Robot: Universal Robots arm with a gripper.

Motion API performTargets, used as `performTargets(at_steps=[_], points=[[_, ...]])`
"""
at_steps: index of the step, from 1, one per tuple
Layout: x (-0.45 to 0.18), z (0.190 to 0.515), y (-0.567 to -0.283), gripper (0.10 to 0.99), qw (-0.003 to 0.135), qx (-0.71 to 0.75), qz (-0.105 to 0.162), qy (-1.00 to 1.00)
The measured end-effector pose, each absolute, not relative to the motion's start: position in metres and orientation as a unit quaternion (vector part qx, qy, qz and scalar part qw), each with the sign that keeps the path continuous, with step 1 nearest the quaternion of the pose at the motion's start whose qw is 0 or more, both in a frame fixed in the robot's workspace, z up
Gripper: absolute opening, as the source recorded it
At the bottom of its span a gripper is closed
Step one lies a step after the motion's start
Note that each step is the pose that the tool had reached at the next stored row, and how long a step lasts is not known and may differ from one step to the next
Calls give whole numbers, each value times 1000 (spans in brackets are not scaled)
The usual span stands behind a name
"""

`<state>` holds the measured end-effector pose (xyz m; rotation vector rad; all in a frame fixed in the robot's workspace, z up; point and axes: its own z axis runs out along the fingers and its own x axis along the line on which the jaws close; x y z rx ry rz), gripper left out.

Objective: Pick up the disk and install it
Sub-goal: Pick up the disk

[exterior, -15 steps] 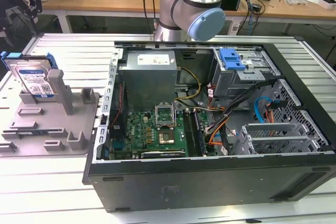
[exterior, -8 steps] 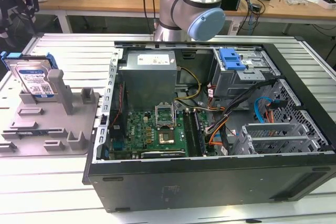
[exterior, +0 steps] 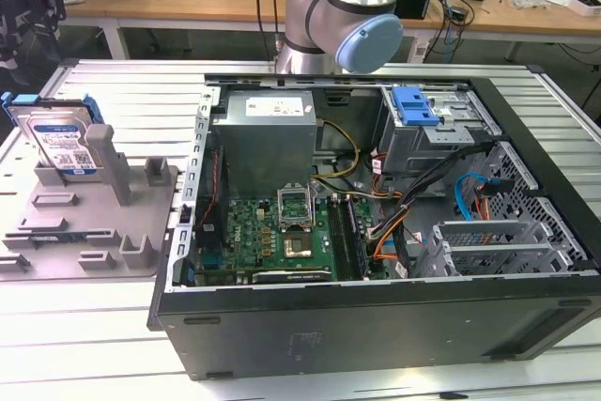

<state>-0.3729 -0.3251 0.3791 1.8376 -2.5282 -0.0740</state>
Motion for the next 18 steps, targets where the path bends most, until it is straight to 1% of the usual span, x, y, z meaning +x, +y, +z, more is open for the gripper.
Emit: performTargets(at_steps=[11, 17, 18], points=[[-373, 379, -324, 600, 6, 591, -23, -806], [-373, 379, -324, 600, 7, 632, -22, -774], [-373, 379, -324, 600, 5, 646, -20, -763]])
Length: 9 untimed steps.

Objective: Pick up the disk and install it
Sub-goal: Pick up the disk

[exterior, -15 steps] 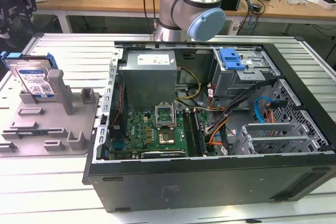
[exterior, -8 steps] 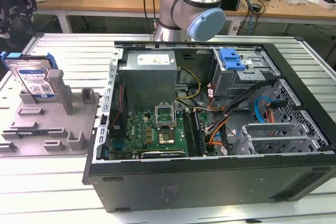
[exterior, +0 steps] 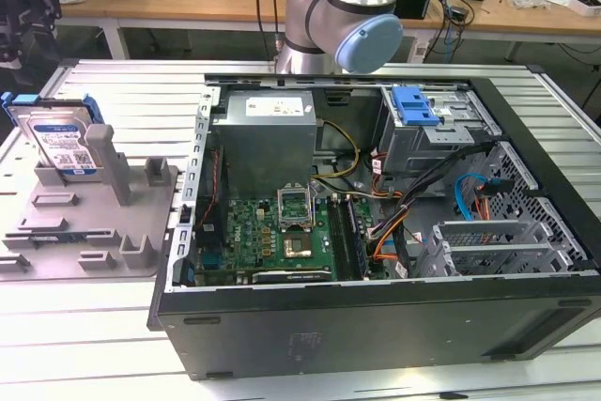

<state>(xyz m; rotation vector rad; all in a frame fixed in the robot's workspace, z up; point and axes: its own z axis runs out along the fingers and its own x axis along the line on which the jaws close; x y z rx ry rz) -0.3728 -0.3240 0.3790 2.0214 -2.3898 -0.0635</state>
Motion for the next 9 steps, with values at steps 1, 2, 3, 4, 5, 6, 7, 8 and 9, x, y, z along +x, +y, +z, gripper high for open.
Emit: performTargets(at_steps=[1, 2, 3, 4, 5, 6, 7, 8, 9], points=[[-373, 379, -324, 600, -2, 652, -14, -758], [-373, 378, -324, 600, -8, 661, -8, -751], [-373, 378, -324, 600, -9, 668, -7, -744], [-373, 377, -324, 600, -9, 678, -7, -735], [-373, 375, -324, 600, -8, 690, -7, -724], [-374, 375, -324, 600, -8, 695, -7, -719], [-379, 374, -322, 600, -8, 697, -7, -717], [-388, 373, -318, 600, -8, 697, -7, -717], [-392, 372, -317, 600, -8, 697, -7, -717]])
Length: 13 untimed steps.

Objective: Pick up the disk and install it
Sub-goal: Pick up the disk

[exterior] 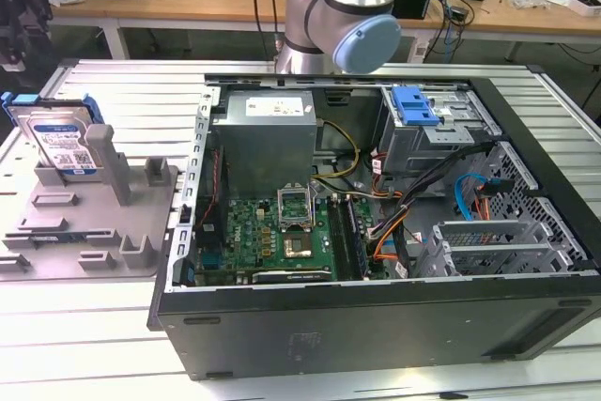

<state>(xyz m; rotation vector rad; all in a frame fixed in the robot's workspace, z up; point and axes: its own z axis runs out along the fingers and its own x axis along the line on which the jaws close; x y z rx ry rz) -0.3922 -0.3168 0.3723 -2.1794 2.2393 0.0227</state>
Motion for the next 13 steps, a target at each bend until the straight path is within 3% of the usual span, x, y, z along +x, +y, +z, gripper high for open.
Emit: performTargets(at_steps=[13], points=[[-405, 359, -317, 600, 4, -697, 11, 717]])
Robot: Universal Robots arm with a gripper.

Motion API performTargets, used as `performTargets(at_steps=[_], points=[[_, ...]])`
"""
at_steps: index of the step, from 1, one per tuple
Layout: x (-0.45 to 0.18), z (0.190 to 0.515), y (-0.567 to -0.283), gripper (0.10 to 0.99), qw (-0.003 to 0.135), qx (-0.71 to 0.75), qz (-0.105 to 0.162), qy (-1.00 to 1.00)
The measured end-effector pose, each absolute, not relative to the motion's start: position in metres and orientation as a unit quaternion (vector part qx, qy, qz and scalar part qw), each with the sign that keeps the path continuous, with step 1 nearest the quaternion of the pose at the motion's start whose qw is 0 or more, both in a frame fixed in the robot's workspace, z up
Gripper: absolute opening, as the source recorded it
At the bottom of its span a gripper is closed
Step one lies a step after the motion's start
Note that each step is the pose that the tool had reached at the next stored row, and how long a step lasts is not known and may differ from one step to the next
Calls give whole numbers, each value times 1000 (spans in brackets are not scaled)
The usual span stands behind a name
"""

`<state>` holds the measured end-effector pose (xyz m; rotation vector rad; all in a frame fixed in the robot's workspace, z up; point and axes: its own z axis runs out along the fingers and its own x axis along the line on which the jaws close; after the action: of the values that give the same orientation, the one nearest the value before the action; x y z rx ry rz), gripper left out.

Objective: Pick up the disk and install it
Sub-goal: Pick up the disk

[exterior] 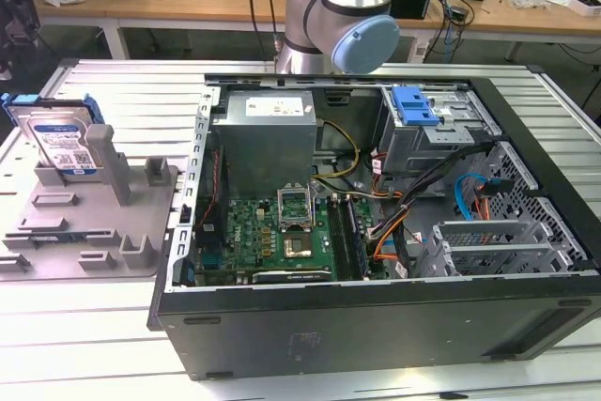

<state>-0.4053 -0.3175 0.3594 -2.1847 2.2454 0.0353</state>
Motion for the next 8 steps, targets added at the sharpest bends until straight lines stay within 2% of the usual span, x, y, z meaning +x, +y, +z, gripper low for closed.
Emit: performTargets(at_steps=[8], points=[[-408, 349, -318, 600, 0, -697, 16, 717]])
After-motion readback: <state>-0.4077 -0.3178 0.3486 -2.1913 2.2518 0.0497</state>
